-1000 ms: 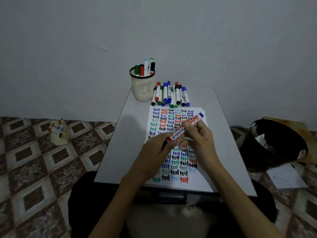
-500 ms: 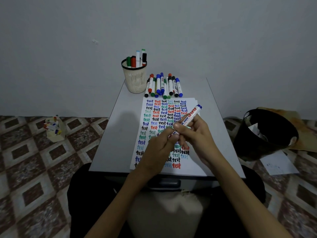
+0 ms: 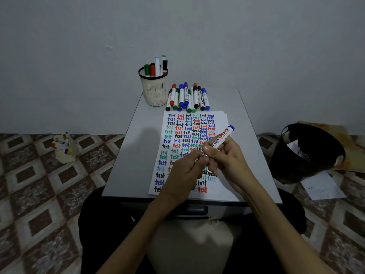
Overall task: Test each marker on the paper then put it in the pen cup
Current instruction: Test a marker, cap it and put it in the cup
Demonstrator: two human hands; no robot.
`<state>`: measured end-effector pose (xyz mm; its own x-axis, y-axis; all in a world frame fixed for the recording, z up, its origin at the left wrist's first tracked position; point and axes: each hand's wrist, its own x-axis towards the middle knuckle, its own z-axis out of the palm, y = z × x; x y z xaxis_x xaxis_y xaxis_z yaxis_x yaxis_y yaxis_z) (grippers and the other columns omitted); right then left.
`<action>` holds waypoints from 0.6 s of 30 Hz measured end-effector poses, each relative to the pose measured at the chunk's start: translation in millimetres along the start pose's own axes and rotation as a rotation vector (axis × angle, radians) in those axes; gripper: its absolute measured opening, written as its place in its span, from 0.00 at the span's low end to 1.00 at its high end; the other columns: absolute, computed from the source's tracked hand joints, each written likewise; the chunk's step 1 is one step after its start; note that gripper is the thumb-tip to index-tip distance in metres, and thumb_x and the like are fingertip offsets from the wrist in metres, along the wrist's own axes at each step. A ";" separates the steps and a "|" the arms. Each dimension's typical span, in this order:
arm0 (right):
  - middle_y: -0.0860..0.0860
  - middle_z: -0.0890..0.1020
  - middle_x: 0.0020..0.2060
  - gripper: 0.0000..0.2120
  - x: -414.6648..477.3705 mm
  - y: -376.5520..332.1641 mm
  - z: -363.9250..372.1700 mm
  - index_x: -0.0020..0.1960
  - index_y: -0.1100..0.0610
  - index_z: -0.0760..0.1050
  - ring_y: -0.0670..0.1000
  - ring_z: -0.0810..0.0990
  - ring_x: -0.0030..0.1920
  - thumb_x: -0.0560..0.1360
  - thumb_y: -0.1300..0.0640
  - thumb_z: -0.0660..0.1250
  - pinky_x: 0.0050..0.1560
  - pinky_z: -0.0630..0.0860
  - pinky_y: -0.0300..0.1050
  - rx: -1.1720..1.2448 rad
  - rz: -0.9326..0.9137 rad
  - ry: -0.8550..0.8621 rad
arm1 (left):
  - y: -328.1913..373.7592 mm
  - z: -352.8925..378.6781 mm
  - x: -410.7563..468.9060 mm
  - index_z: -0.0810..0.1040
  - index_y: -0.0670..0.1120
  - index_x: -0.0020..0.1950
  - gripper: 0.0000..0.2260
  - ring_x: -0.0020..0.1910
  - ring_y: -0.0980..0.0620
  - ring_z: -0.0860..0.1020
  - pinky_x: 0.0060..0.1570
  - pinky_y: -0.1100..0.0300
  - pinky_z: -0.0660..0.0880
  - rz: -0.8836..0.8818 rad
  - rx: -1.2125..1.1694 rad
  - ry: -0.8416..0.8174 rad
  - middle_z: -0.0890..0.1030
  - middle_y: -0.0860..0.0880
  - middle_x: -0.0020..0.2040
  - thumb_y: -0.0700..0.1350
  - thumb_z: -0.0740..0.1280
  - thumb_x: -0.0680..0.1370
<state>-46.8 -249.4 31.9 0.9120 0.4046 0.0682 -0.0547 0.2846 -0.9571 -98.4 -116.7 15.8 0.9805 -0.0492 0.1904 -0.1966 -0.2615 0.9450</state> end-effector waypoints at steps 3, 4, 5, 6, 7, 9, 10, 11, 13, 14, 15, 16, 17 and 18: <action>0.53 0.80 0.32 0.10 -1.0 1.3 -1.2 0.54 0.63 0.69 0.47 0.72 0.23 0.75 0.65 0.66 0.24 0.70 0.39 0.004 0.002 -0.007 | 1.8 0.6 -0.7 0.75 0.43 0.47 0.08 0.23 0.60 0.66 0.25 0.68 0.64 -0.012 -0.025 -0.013 0.71 0.57 0.25 0.43 0.58 0.82; 0.53 0.80 0.32 0.09 -1.2 2.2 -1.3 0.53 0.63 0.69 0.46 0.72 0.22 0.75 0.65 0.66 0.23 0.69 0.38 0.003 0.001 -0.011 | 2.2 1.2 -0.9 0.74 0.45 0.46 0.08 0.23 0.60 0.66 0.25 0.69 0.63 -0.015 -0.034 -0.020 0.71 0.57 0.25 0.43 0.58 0.82; 0.52 0.80 0.31 0.09 -1.4 2.5 -0.9 0.53 0.62 0.69 0.46 0.71 0.22 0.75 0.65 0.66 0.23 0.69 0.38 0.006 0.001 -0.013 | 2.8 1.4 -1.0 0.74 0.46 0.45 0.08 0.22 0.61 0.66 0.25 0.69 0.63 -0.017 -0.042 -0.026 0.71 0.57 0.25 0.42 0.58 0.82; 0.52 0.80 0.31 0.09 -1.6 2.6 -1.3 0.53 0.62 0.70 0.46 0.71 0.22 0.74 0.65 0.66 0.23 0.69 0.37 0.016 0.003 -0.014 | 3.5 1.6 -1.1 0.74 0.48 0.45 0.08 0.22 0.61 0.65 0.24 0.70 0.63 -0.022 -0.053 -0.031 0.71 0.57 0.24 0.42 0.58 0.82; 0.52 0.80 0.32 0.09 -1.6 2.6 -2.2 0.53 0.62 0.70 0.46 0.70 0.22 0.74 0.64 0.66 0.23 0.68 0.37 0.026 0.000 -0.020 | 3.7 1.6 -1.2 0.74 0.49 0.45 0.08 0.21 0.61 0.65 0.23 0.69 0.62 -0.034 -0.076 -0.036 0.70 0.57 0.24 0.42 0.58 0.82; 0.54 0.80 0.34 0.11 -1.6 0.1 -4.3 0.52 0.62 0.70 0.46 0.71 0.23 0.72 0.63 0.68 0.24 0.69 0.37 0.020 -0.022 -0.054 | 3.0 0.9 -2.5 0.75 0.49 0.49 0.06 0.20 0.61 0.62 0.22 0.68 0.62 -0.080 -0.155 -0.044 0.67 0.56 0.22 0.43 0.59 0.81; 0.54 0.79 0.36 0.11 -1.8 -1.4 -5.1 0.51 0.62 0.70 0.47 0.71 0.24 0.71 0.63 0.69 0.25 0.70 0.38 0.014 -0.031 -0.073 | 2.6 0.2 -4.2 0.76 0.49 0.51 0.06 0.21 0.60 0.62 0.21 0.67 0.62 -0.095 -0.180 -0.040 0.66 0.56 0.22 0.44 0.60 0.81; 0.55 0.79 0.37 0.10 -1.8 -2.6 -6.0 0.49 0.62 0.70 0.47 0.72 0.25 0.71 0.63 0.69 0.25 0.70 0.37 0.013 -0.039 -0.084 | 2.0 -0.2 -5.4 0.77 0.50 0.53 0.06 0.21 0.59 0.62 0.21 0.66 0.63 -0.087 -0.169 -0.026 0.67 0.55 0.23 0.45 0.61 0.80; 0.57 0.78 0.35 0.10 -1.1 -4.9 -8.6 0.47 0.63 0.71 0.47 0.71 0.24 0.71 0.63 0.70 0.26 0.70 0.37 -0.024 -0.065 -0.087 | 0.7 -0.3 -5.8 0.77 0.52 0.53 0.07 0.23 0.57 0.66 0.23 0.64 0.65 -0.014 -0.069 0.012 0.69 0.53 0.25 0.49 0.62 0.79; 0.58 0.77 0.33 0.11 0.1 -5.5 -9.4 0.46 0.63 0.70 0.48 0.71 0.24 0.71 0.62 0.71 0.25 0.70 0.38 -0.059 -0.082 -0.079 | -0.6 -1.2 -5.1 0.77 0.53 0.54 0.08 0.25 0.56 0.67 0.25 0.62 0.66 0.030 -0.004 0.022 0.71 0.52 0.26 0.53 0.62 0.79; 0.58 0.77 0.32 0.10 1.1 -6.1 -10.2 0.45 0.63 0.70 0.49 0.70 0.24 0.72 0.63 0.72 0.25 0.70 0.38 -0.075 -0.104 -0.060 | -1.9 -3.7 -3.7 0.77 0.53 0.54 0.10 0.26 0.54 0.69 0.27 0.59 0.68 0.065 0.067 0.015 0.73 0.50 0.28 0.56 0.61 0.79; 0.58 0.77 0.31 0.10 2.6 -5.9 -12.0 0.43 0.62 0.69 0.50 0.71 0.24 0.72 0.64 0.71 0.25 0.70 0.38 -0.060 -0.125 -0.022 | -4.5 -7.9 -1.6 0.77 0.52 0.55 0.13 0.28 0.53 0.71 0.29 0.60 0.69 0.080 0.149 -0.009 0.74 0.49 0.30 0.58 0.60 0.78; 0.57 0.77 0.30 0.10 3.4 -5.3 -14.5 0.41 0.61 0.67 0.50 0.71 0.24 0.73 0.65 0.70 0.25 0.71 0.39 -0.013 -0.141 0.033 | -8.3 -13.4 0.8 0.75 0.53 0.57 0.15 0.30 0.54 0.72 0.32 0.60 0.70 0.077 0.238 -0.045 0.75 0.50 0.33 0.61 0.60 0.77; 0.56 0.77 0.30 0.11 3.4 -5.0 -17.4 0.40 0.59 0.66 0.50 0.73 0.24 0.73 0.66 0.68 0.25 0.72 0.39 0.040 -0.150 0.092 | -13.6 -19.8 2.1 0.74 0.55 0.59 0.18 0.34 0.56 0.72 0.36 0.60 0.71 0.063 0.351 -0.088 0.75 0.52 0.37 0.63 0.61 0.75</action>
<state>-36.3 -264.5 32.1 0.9444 0.2741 0.1818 0.0708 0.3705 -0.9261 -93.7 -94.1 8.6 0.9660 -0.1546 0.2070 -0.2584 -0.5692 0.7806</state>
